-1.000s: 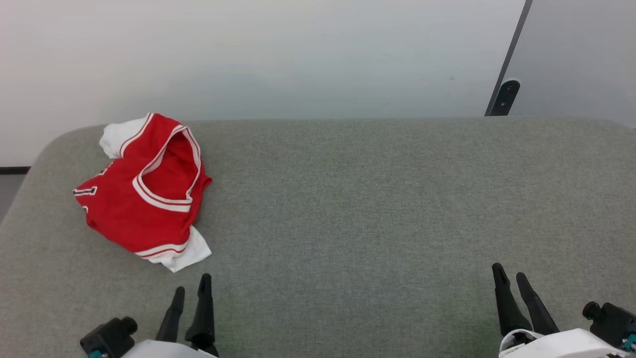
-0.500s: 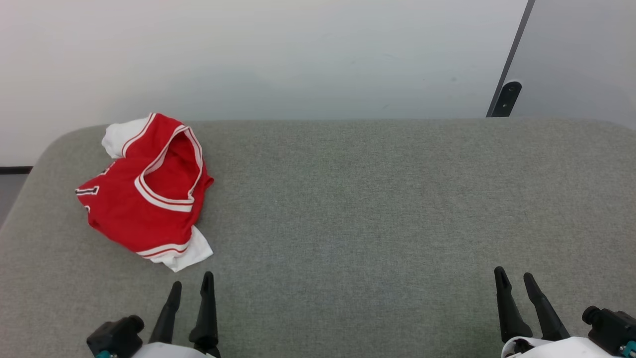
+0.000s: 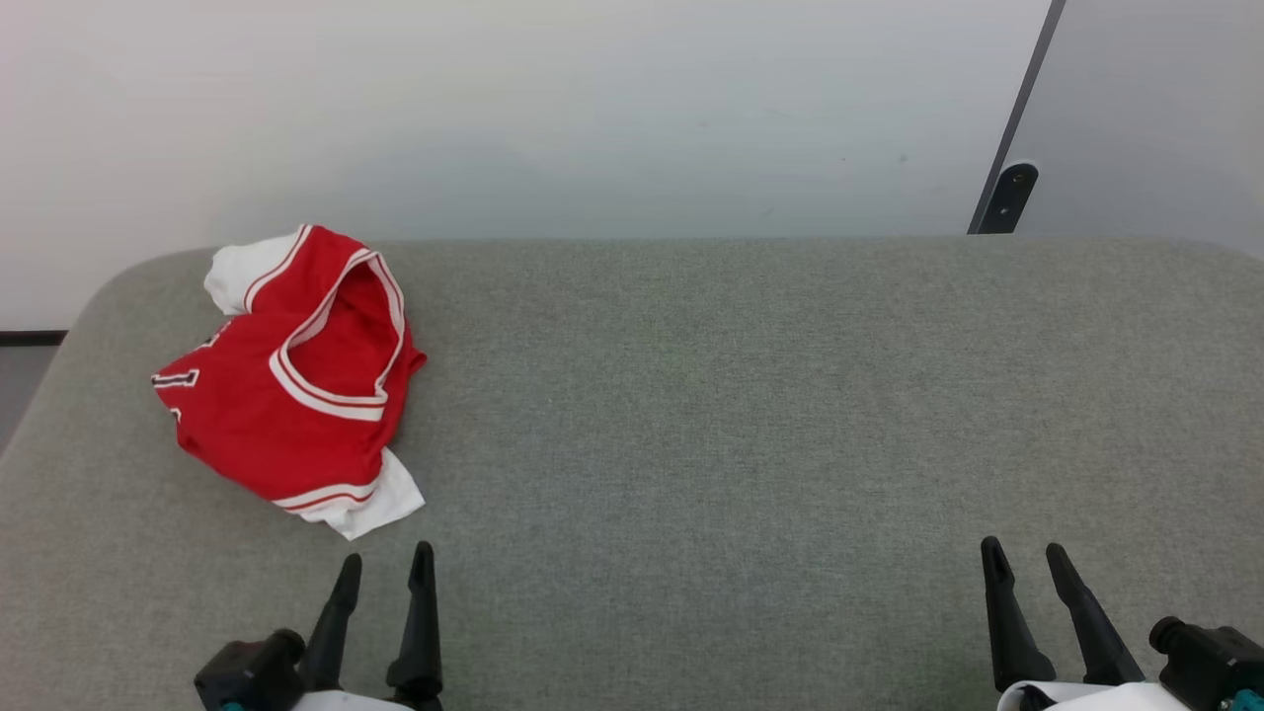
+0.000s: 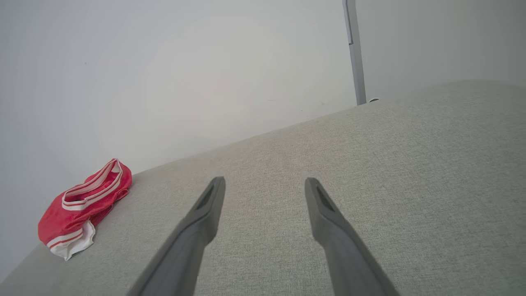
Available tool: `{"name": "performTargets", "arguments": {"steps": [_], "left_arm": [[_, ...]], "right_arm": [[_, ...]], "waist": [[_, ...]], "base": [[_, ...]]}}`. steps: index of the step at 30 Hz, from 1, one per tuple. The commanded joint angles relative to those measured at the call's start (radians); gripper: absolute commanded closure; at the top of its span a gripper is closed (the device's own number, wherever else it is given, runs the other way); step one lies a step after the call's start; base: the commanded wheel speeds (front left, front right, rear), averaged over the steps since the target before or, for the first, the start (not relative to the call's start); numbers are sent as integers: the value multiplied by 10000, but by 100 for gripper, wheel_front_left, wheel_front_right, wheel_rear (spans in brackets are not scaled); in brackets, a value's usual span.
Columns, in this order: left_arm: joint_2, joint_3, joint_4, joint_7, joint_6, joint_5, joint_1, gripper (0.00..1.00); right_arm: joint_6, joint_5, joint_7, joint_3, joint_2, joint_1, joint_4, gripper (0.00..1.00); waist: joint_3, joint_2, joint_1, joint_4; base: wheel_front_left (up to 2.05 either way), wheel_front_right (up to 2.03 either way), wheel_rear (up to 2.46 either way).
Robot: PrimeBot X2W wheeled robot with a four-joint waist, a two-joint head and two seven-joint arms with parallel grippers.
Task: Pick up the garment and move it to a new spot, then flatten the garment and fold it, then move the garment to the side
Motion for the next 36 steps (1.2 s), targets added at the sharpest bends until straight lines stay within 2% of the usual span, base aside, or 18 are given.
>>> {"name": "performTargets", "arguments": {"steps": [1, 16, 36], "left_arm": [[41, -20, -109, -99, 12, 272, 57, 0], [22, -159, -267, -417, -93, 1477, 279, 0], [-13, 41, -248, -798, -331, 2464, 574, 0]], "right_arm": [[5, -208, -110, -43, -9, 30, -120, 0], [6, -1257, -464, -237, -9, 180, -192, 0], [6, -1924, -895, -139, -11, 346, -23, 0]], "waist": [[-3, 0, 0, 1], [29, 0, 0, -59], [47, 0, 0, -95]], "base": [[0, 0, 0], [0, 0, 0], [0, 0, 0]]}}
